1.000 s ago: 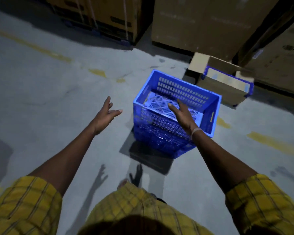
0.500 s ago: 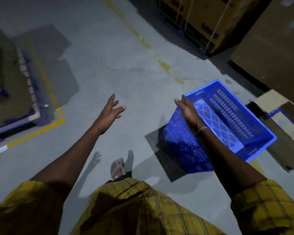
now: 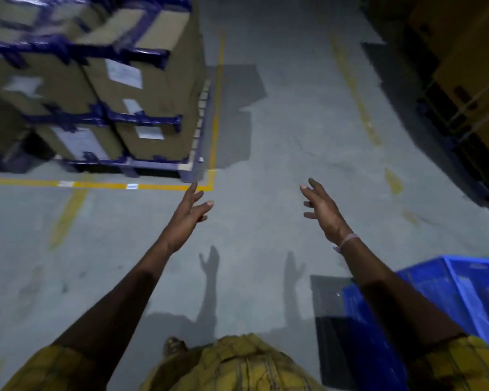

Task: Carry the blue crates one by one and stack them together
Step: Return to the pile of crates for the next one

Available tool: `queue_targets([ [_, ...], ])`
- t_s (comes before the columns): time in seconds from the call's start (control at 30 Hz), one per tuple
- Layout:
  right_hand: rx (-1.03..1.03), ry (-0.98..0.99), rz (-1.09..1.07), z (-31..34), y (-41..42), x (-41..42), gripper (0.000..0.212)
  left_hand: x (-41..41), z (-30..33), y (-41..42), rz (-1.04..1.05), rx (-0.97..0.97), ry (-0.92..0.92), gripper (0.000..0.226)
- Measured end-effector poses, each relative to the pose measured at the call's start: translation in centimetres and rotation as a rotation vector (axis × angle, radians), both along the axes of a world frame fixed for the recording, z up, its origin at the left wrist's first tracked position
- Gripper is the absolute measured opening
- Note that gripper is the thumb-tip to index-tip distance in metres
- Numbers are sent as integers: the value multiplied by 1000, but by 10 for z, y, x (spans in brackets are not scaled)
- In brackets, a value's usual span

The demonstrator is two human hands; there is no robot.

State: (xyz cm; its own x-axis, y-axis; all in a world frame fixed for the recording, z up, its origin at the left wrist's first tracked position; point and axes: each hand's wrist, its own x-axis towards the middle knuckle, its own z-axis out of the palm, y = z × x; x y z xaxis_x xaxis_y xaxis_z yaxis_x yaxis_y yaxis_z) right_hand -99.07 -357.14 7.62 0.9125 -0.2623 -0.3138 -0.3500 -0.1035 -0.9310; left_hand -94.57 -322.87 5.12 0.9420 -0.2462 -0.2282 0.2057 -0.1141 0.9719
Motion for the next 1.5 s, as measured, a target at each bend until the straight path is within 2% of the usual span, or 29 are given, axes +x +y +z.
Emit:
queue_targets([
  [0.23, 15, -2, 241, -8, 188, 107, 72, 22, 7, 193, 210, 21, -7, 74],
  [0.37, 34, -7, 365, -8, 300, 159, 93, 28, 3, 302, 347, 51, -11, 75],
  [0.43, 43, -11, 431, -7, 351, 180, 83, 26, 6, 348, 402, 65, -17, 77],
  [0.5, 42, -11, 503, -8, 398, 202, 83, 24, 11, 388, 470, 76, -26, 83],
  [0.6, 25, -4, 602, -11, 461, 235, 85, 21, 11, 439, 581, 78, -15, 88],
  [0.73, 27, 8, 736, -17, 541, 283, 92, 23, -5, 499, 737, 55, 2, 77],
  [0.9, 35, 17, 877, -32, 642, 351, 89, 50, -21, 569, 890, 45, 27, 82],
  [1.03, 29, 33, 995, -32, 731, 407, 80, 75, -12, 619, 1043, 26, 12, 77],
  [1.13, 8, 45, 1118, -20, 806, 444, 95, 88, -3, 664, 1154, 24, -17, 76],
  [1.3, 4, 66, 1242, -16, 916, 483, 69, 99, -7, 725, 1311, 28, 10, 75],
  [1.5, -30, 96, 1327, -34, 1069, 512, 72, 107, -33, 832, 1399, 11, 43, 75],
])
